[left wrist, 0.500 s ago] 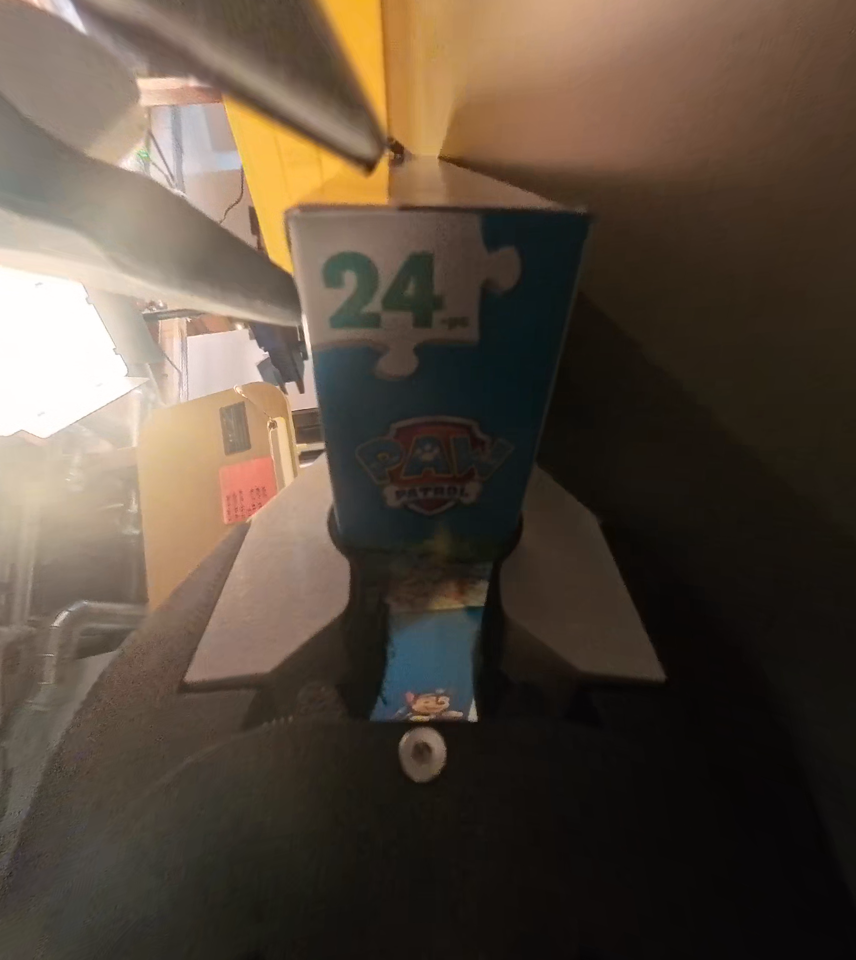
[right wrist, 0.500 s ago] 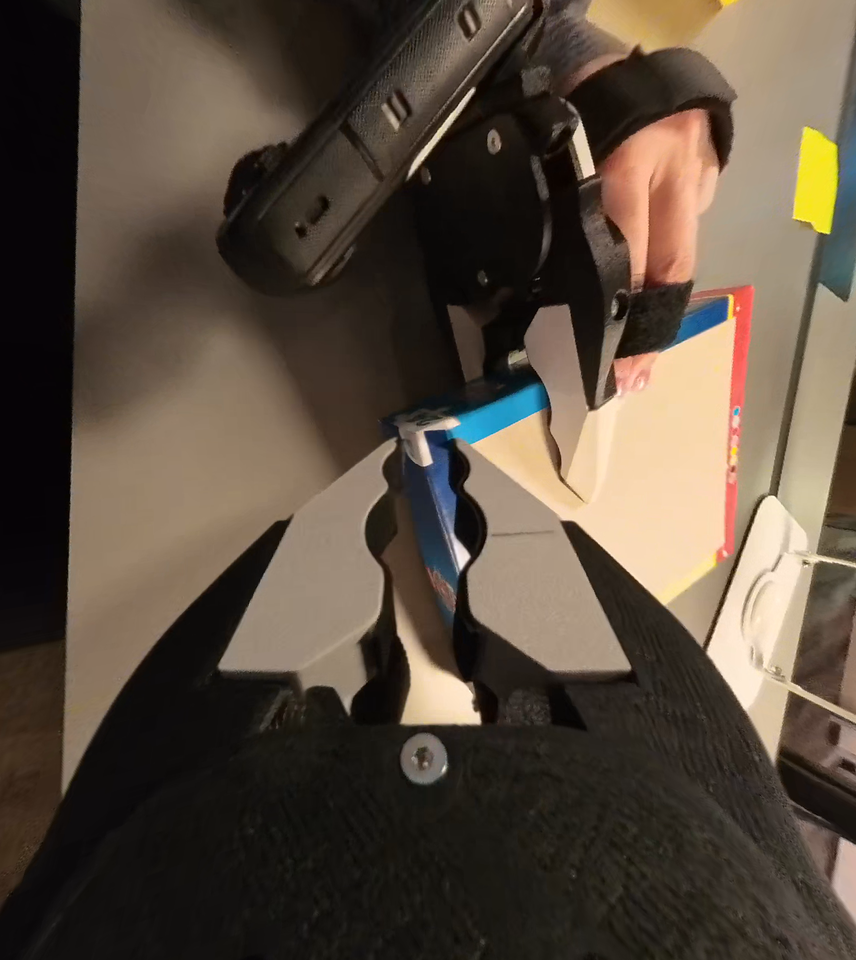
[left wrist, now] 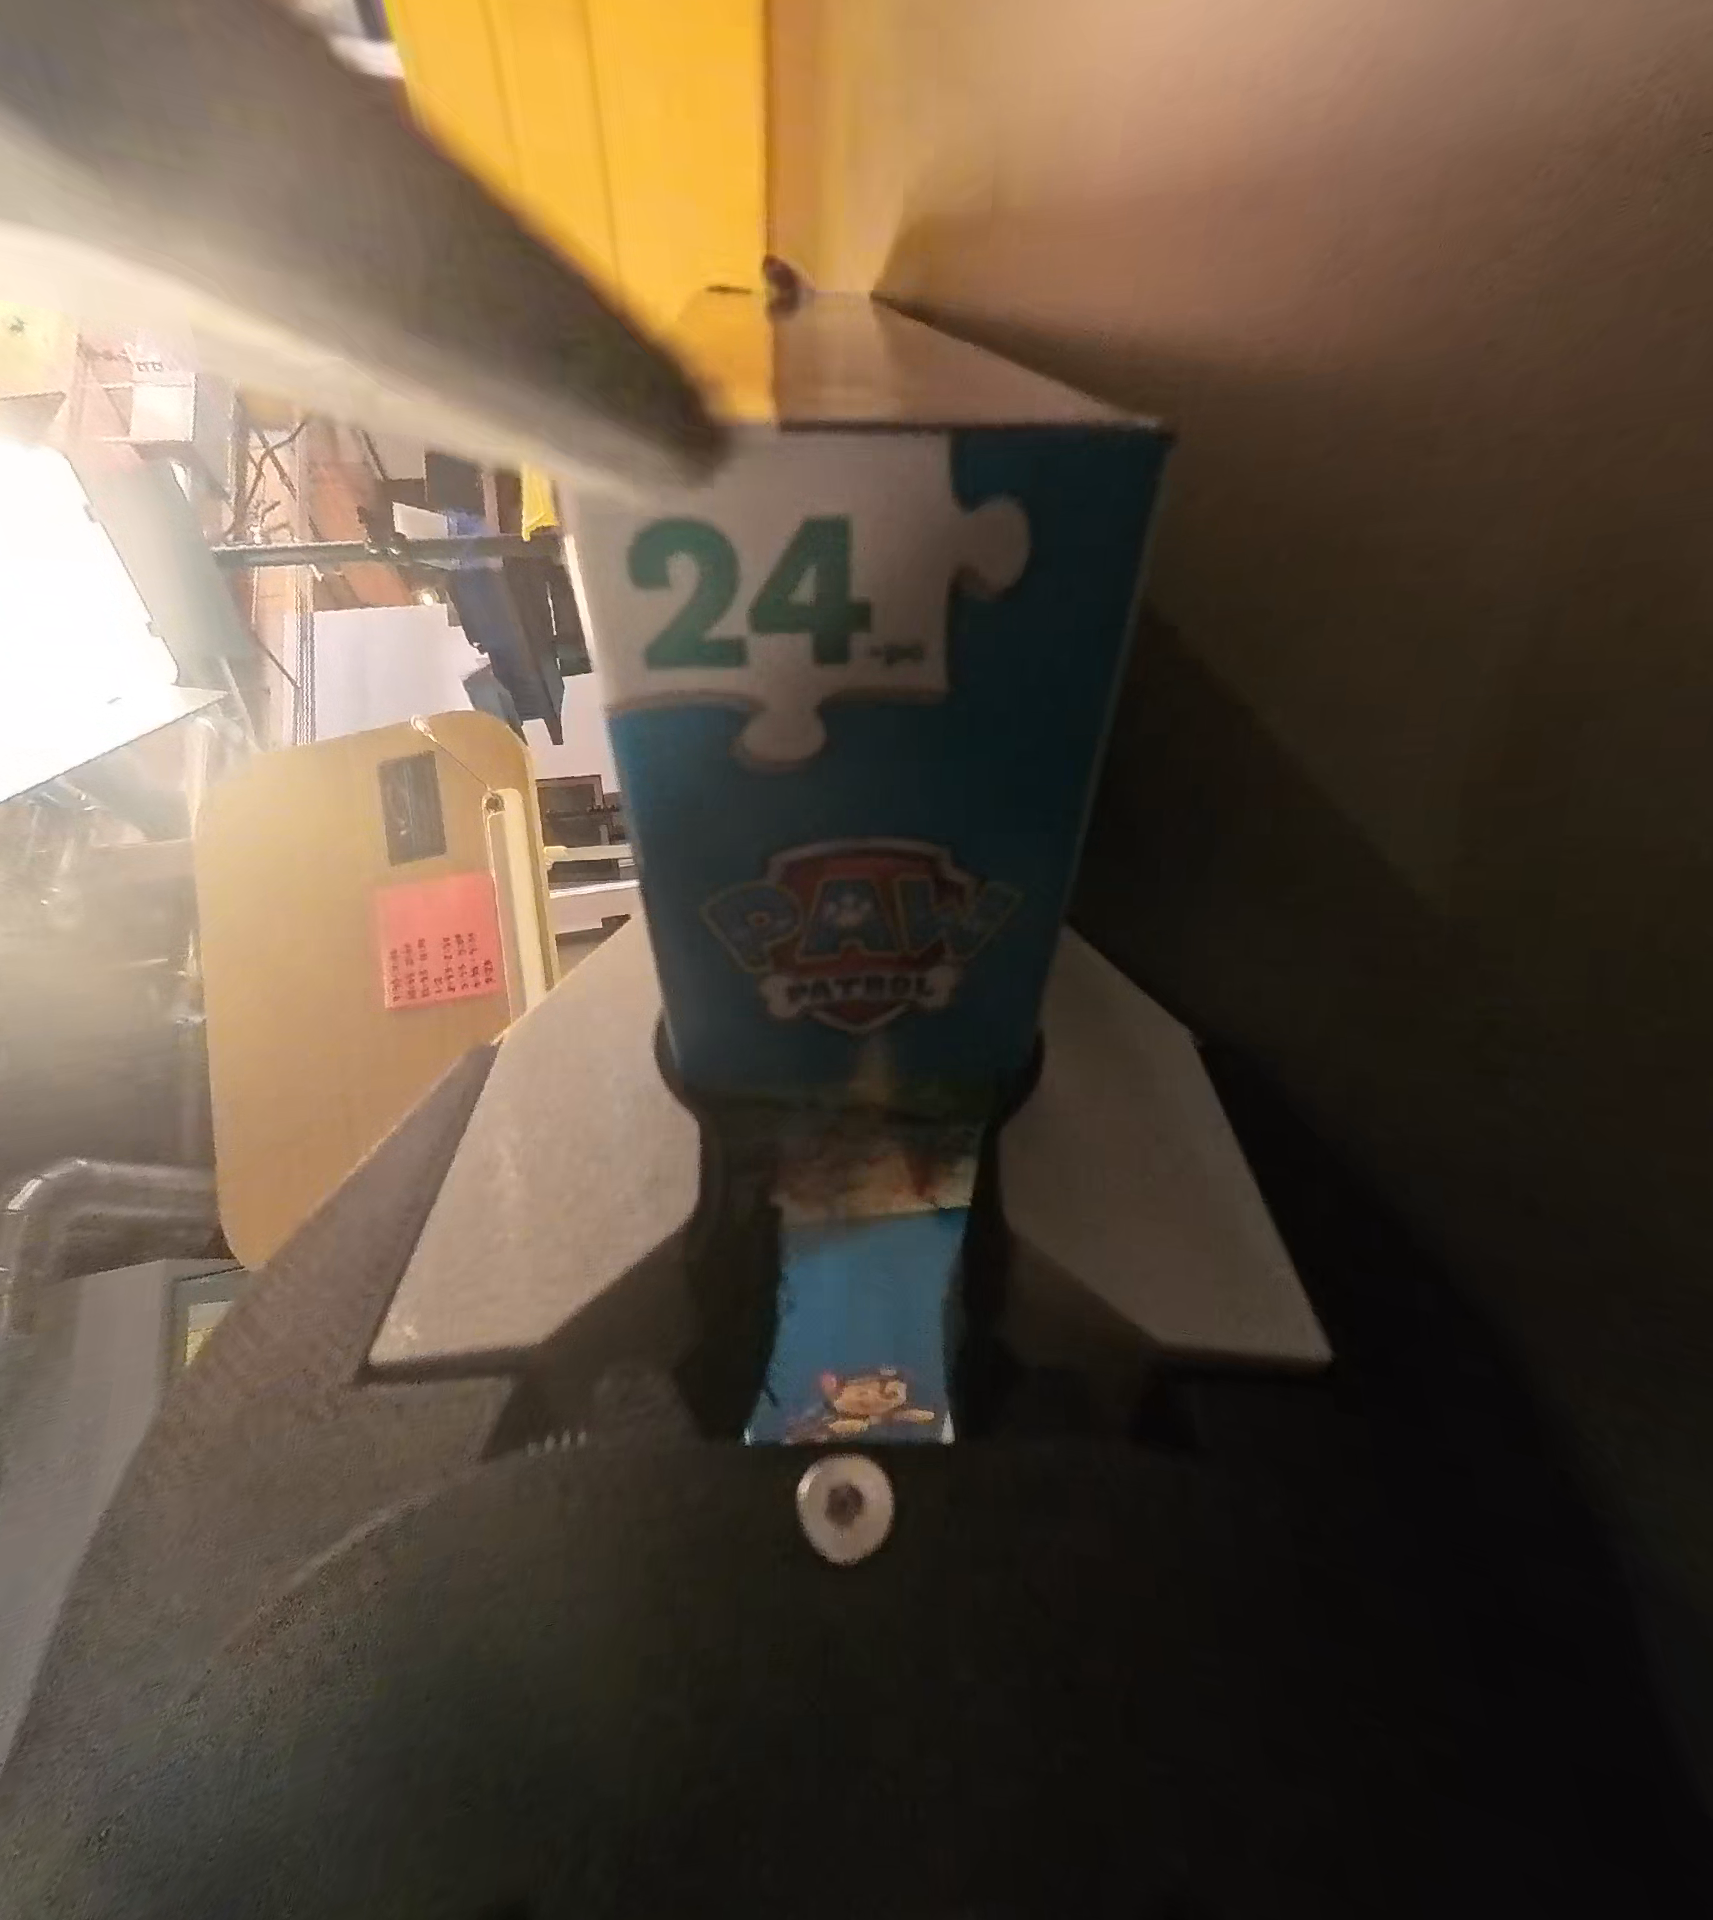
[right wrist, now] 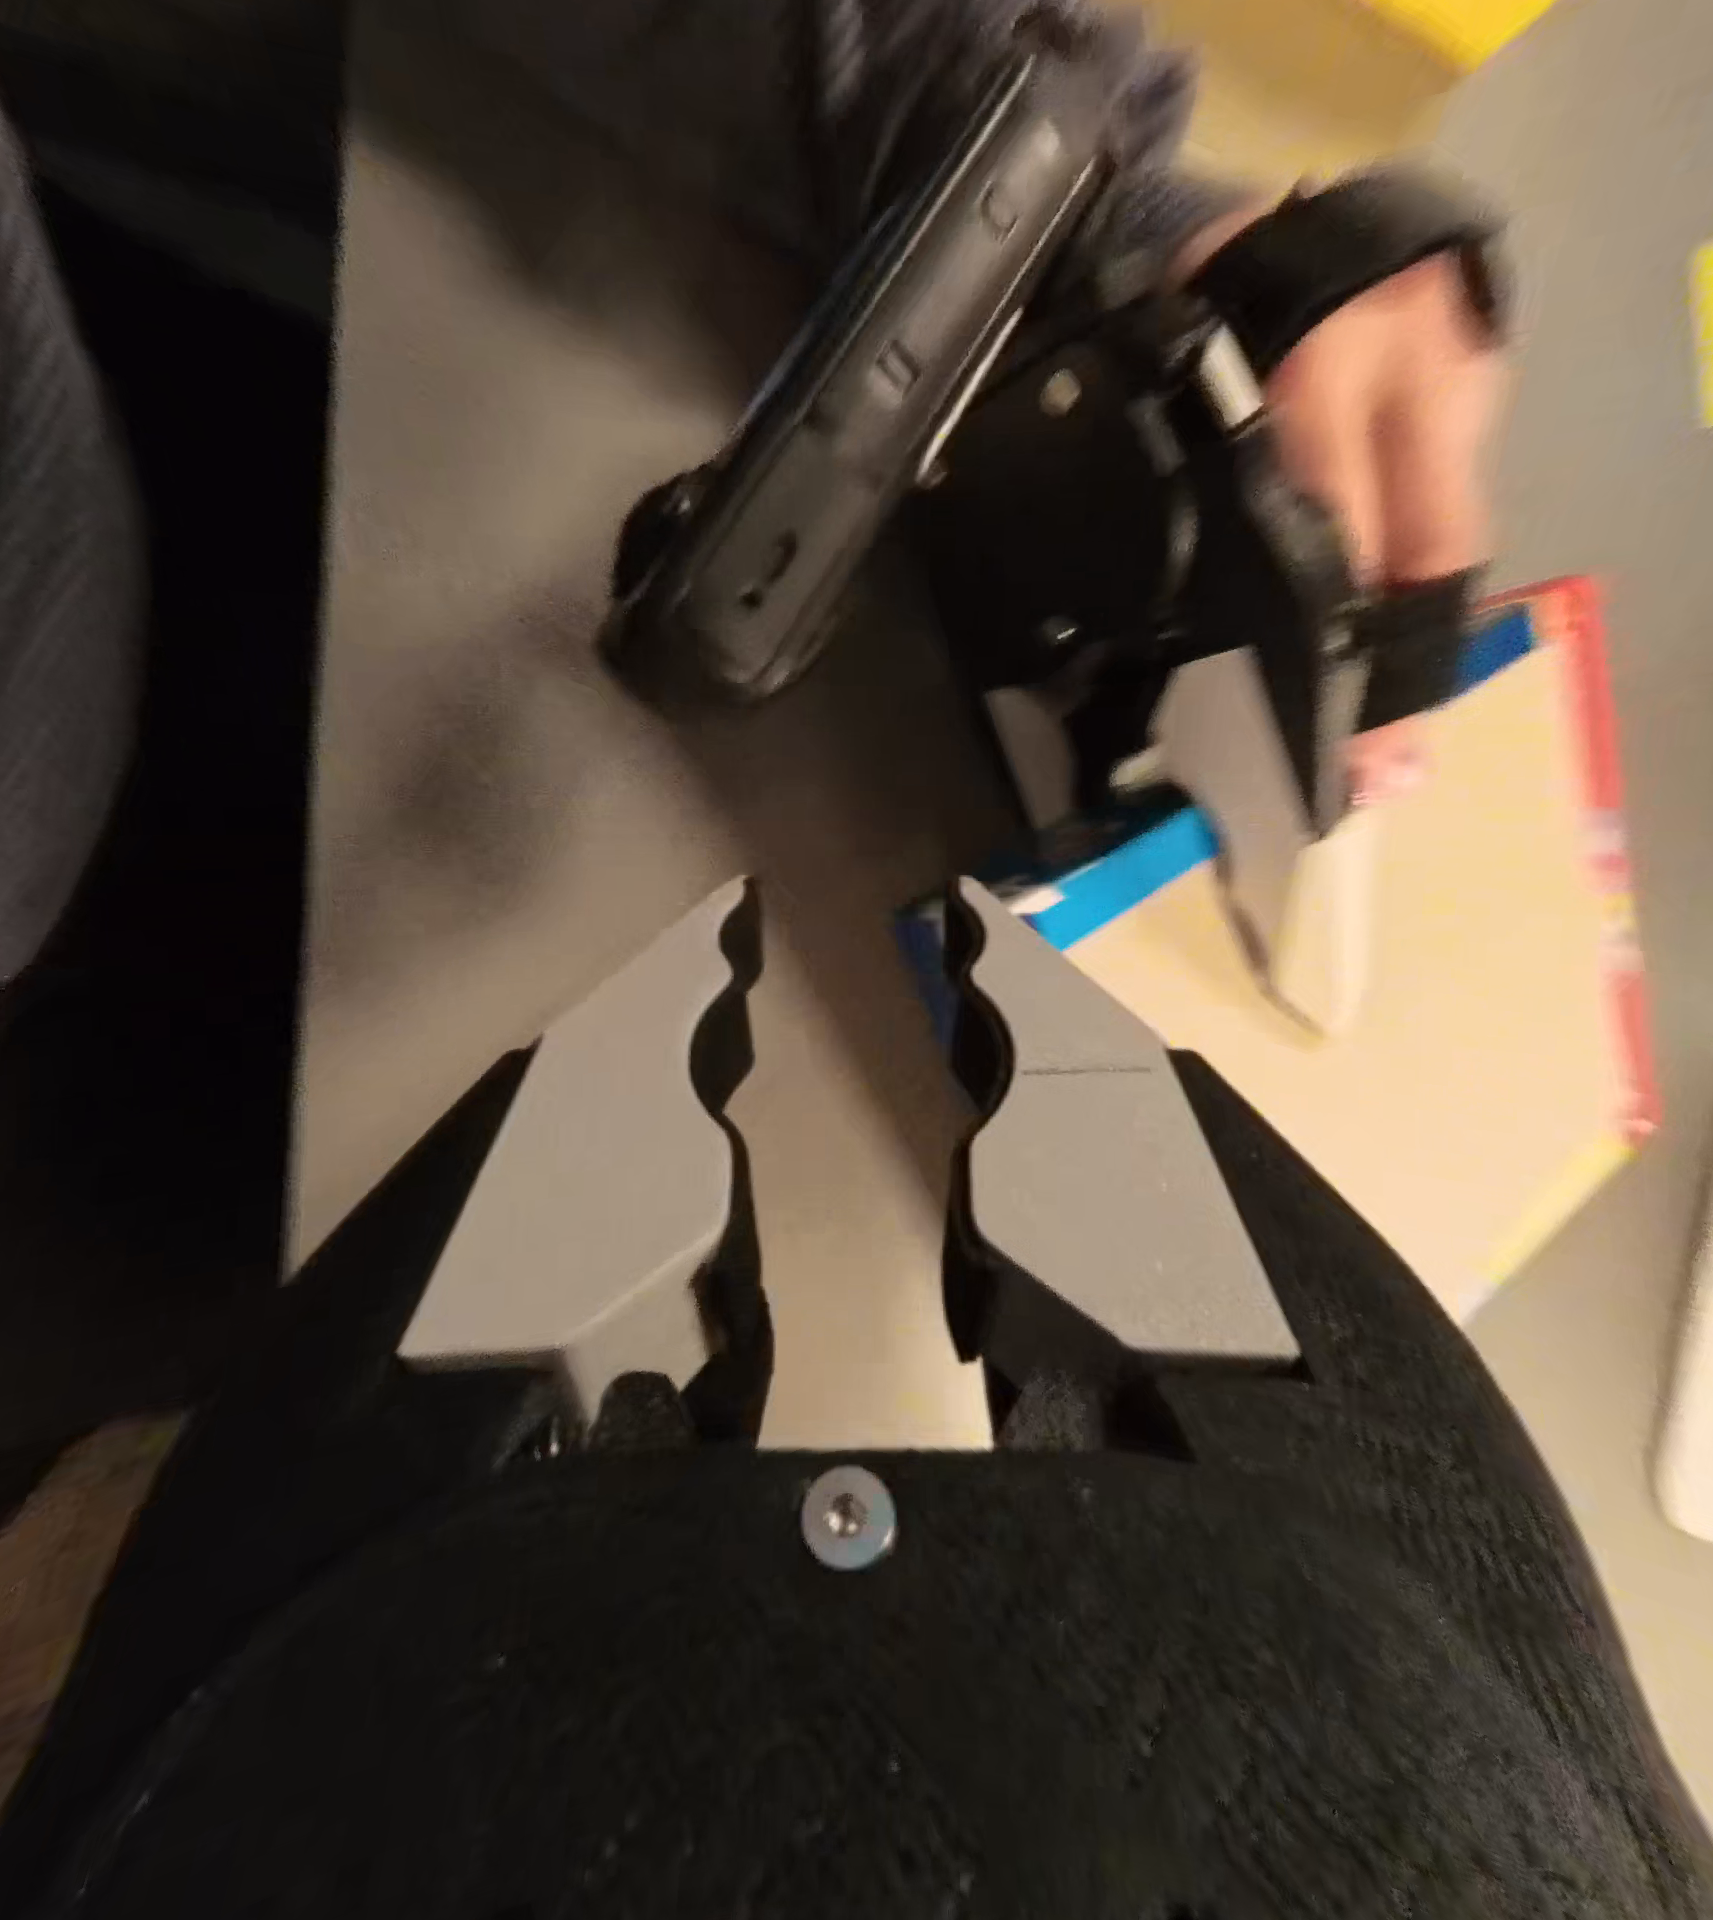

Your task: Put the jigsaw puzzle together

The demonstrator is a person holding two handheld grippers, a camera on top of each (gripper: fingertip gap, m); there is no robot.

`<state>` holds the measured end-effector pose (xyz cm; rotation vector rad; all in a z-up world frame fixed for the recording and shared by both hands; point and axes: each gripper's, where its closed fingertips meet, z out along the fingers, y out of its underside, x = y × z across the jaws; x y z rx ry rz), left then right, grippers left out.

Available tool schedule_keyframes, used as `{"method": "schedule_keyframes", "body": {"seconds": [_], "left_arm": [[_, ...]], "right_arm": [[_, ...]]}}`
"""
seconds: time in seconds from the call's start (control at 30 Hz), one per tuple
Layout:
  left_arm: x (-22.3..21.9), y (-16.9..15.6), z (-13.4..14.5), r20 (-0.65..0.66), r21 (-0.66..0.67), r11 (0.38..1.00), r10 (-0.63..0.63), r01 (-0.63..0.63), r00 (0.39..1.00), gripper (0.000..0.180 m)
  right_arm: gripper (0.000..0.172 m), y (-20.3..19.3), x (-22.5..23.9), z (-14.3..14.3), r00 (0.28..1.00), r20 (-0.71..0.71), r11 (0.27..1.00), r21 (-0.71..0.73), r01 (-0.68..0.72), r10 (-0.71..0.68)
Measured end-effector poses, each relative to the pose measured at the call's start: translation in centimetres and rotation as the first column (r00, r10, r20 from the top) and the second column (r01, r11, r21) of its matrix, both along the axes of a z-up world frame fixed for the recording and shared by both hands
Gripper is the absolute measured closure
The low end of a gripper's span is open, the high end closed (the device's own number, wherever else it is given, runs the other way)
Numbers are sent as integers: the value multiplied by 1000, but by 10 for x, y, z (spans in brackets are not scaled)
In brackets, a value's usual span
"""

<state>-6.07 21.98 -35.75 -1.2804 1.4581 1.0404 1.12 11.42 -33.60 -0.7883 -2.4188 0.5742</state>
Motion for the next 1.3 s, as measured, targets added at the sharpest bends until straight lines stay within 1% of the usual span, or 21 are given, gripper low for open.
{"method": "schedule_keyframes", "body": {"seconds": [0.03,0.07,0.13,0.17,0.3,0.47,0.57,0.63,0.67,0.77,0.87,0.93,0.97,1.0,1.1,1.2,1.23,1.27,1.3], "left_arm": [[0,0,0,1,-1,1000,-4,4,1000,134],[0,0,0,1,-2,1000,-4,4,1000,134],[1,-1,1,-1,-5,1000,-5,5,1000,134],[1,-1,1,-4,-3,1000,-7,7,1000,134],[3,-1,1,-3,-2,1000,-12,12,1000,134],[4,0,0,-1,0,1000,-13,13,1000,134],[5,1,0,2,-3,1000,-9,9,1000,134],[2,2,1,-3,-1,1000,-4,4,1000,134],[2,2,1,7,-7,1000,-3,3,1000,133],[3,2,1,9,-12,1000,1,-1,1000,134],[3,2,1,11,-12,1000,-1,1,1000,134],[4,2,1,11,-11,1000,1,-1,1000,134],[5,3,2,10,-11,1000,3,-3,1000,134],[6,3,2,10,-11,1000,3,-3,1000,134],[6,3,1,9,-7,1000,-1,1,1000,134],[4,3,1,12,-8,1000,-2,2,1000,134],[3,4,1,8,-8,1000,1,-1,1000,134],[2,5,1,11,-9,1000,6,-6,1000,133],[2,4,0,11,-11,1000,8,-8,1000,134]], "right_arm": [[132,5,-7,7,998,-70,999,49,12,-9],[130,12,-10,8,995,-96,994,110,24,-13],[131,21,-12,2,996,-88,978,208,33,-15],[133,23,-14,1,995,-95,973,228,30,-8],[152,24,-15,7,995,-100,979,205,16,4],[156,25,-14,6,992,-125,959,285,4,33],[158,26,-13,6,989,-149,959,281,26,17],[169,26,-12,9,984,-177,953,300,42,13],[172,26,-11,11,981,-194,949,311,57,5],[172,27,-10,12,971,-237,945,309,104,-30],[171,26,-10,12,952,-296,959,240,152,-77],[150,23,-10,10,955,-277,972,171,162,-111],[143,23,-10,7,958,-259,973,162,167,-121],[143,24,-11,5,961,-249,970,174,168,-122],[145,28,-15,2,966,-243,955,257,151,-88],[158,30,-14,5,969,-239,949,286,134,-65],[167,30,-13,8,968,-241,946,293,137,-65],[172,31,-11,11,967,-246,945,295,143,-70],[172,32,-10,11,966,-245,944,293,152,-79]]}}
